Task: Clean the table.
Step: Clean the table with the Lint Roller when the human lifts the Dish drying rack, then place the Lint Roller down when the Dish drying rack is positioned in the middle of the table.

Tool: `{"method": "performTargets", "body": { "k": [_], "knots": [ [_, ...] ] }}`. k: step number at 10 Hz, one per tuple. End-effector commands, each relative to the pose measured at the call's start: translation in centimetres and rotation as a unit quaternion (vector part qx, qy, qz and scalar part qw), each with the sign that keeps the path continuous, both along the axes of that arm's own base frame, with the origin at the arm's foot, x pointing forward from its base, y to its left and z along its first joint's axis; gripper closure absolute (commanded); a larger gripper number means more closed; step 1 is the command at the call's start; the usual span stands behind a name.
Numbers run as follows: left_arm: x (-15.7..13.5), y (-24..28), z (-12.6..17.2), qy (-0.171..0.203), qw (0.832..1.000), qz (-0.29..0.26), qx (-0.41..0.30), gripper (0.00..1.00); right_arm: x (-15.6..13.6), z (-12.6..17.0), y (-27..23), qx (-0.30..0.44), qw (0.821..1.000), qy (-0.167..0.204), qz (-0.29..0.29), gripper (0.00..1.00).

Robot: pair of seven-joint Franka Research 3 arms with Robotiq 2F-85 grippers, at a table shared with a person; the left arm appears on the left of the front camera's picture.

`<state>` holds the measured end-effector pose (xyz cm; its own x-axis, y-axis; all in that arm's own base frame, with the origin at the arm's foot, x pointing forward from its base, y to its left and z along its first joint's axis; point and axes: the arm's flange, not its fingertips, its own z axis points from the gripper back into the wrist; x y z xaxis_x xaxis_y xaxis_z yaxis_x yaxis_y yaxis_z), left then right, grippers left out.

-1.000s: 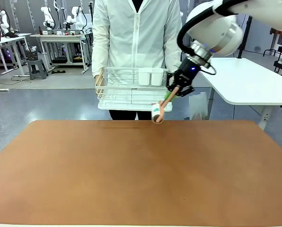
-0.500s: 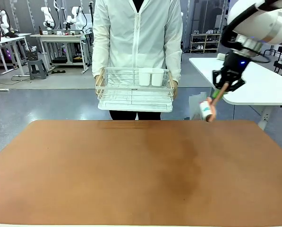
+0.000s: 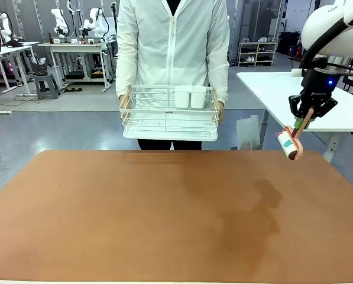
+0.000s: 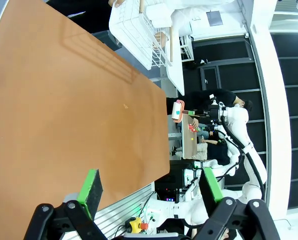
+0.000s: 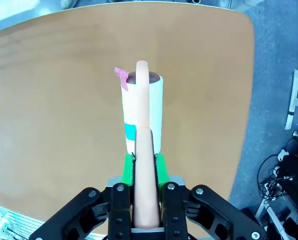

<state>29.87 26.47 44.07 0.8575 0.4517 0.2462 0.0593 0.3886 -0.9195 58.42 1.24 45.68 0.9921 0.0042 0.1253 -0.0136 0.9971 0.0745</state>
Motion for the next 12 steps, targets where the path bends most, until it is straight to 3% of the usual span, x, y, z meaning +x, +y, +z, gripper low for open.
{"method": "performTargets", "body": {
  "k": [1, 12],
  "knots": [
    [-0.20, 0.14, 0.21, -0.006, 1.000, 0.001, -0.003, 0.00, 0.52, 0.59, 0.06, 0.003, 1.000, 0.000, -0.001, 0.79],
    [-0.20, 0.14, 0.21, -0.006, 1.000, 0.001, -0.003, 0.00, 0.52, 0.59, 0.06, 0.003, 1.000, 0.000, -0.001, 0.79]
  ]
}}
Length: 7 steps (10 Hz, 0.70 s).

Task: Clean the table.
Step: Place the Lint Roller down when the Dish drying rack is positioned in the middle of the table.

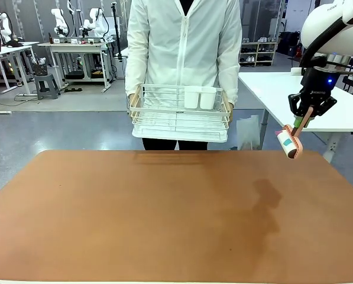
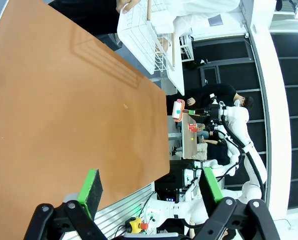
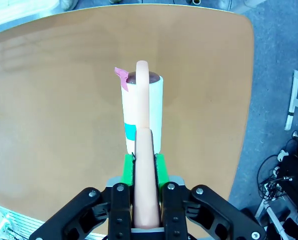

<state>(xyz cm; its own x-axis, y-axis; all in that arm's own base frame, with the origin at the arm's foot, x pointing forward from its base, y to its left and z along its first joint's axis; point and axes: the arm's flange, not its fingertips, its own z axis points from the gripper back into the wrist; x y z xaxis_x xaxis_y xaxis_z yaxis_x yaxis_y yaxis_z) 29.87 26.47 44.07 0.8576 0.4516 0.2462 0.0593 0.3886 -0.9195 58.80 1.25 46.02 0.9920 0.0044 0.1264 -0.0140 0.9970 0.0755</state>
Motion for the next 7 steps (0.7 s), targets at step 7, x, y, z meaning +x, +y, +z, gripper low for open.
{"method": "performTargets", "body": {
  "k": [7],
  "knots": [
    [-0.20, 0.14, 0.21, -0.006, 1.000, 0.001, -0.003, 0.00, 0.14, 0.25, 0.04, 0.003, 1.000, 0.001, -0.001, 0.79]
  ]
}}
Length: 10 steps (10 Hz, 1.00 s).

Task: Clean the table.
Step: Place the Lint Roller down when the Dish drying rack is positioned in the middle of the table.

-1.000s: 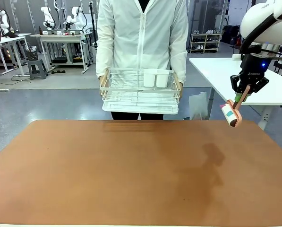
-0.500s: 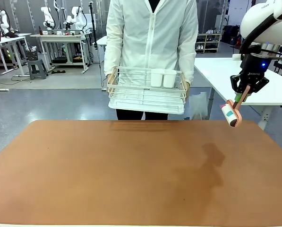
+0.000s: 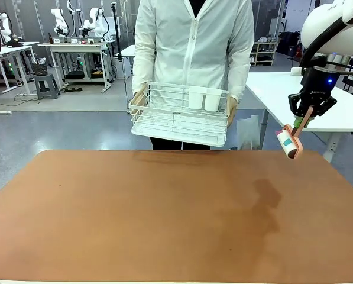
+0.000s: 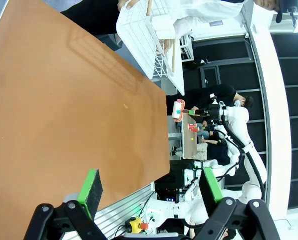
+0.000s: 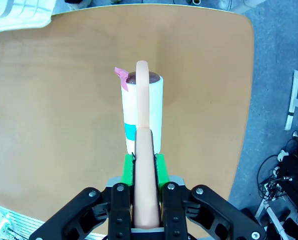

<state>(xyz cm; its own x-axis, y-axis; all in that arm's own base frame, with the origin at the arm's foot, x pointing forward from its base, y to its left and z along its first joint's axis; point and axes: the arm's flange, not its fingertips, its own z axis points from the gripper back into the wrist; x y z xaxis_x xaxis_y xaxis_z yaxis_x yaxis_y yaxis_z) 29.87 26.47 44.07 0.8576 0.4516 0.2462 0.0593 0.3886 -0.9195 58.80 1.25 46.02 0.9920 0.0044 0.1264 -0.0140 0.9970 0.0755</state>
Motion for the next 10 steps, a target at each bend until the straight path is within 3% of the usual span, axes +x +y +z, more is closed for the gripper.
{"method": "performTargets", "body": {
  "k": [1, 10],
  "knots": [
    [-0.20, 0.14, 0.21, -0.006, 1.000, 0.001, -0.003, 0.00, 0.14, 0.25, 0.04, 0.003, 1.000, 0.001, -0.001, 0.79],
    [-0.20, 0.14, 0.21, -0.006, 1.000, 0.001, -0.003, 0.00, 0.14, 0.25, 0.04, 0.003, 1.000, 0.001, -0.001, 0.79]
  ]
}}
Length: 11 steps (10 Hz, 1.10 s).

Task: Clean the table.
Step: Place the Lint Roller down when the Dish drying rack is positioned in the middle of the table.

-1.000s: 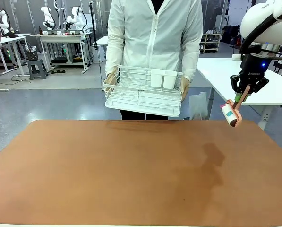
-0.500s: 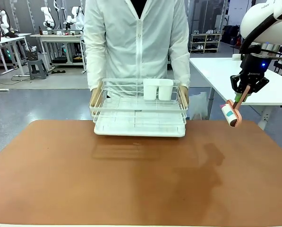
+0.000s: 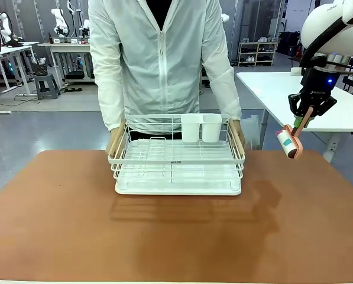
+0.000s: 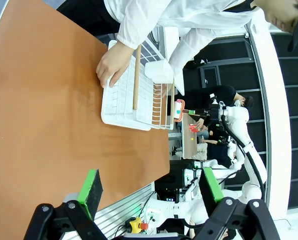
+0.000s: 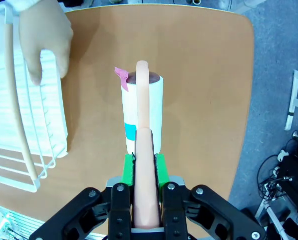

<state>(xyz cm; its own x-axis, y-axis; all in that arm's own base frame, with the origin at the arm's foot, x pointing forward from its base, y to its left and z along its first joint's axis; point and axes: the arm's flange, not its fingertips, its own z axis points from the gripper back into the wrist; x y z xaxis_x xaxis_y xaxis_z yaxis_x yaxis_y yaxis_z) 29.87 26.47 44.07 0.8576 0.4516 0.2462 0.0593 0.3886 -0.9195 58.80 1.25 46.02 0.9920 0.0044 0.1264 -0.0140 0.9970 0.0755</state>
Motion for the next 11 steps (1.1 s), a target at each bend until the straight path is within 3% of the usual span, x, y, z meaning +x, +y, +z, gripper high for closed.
{"method": "performTargets", "body": {
  "k": [1, 11],
  "knots": [
    [-0.20, 0.14, 0.21, -0.006, 1.000, 0.001, -0.003, 0.00, 0.14, 0.25, 0.04, 0.003, 1.000, 0.001, -0.001, 0.79],
    [-0.20, 0.14, 0.21, -0.006, 1.000, 0.001, -0.003, 0.00, 0.14, 0.25, 0.04, 0.003, 1.000, 0.001, -0.001, 0.79]
  ]
}}
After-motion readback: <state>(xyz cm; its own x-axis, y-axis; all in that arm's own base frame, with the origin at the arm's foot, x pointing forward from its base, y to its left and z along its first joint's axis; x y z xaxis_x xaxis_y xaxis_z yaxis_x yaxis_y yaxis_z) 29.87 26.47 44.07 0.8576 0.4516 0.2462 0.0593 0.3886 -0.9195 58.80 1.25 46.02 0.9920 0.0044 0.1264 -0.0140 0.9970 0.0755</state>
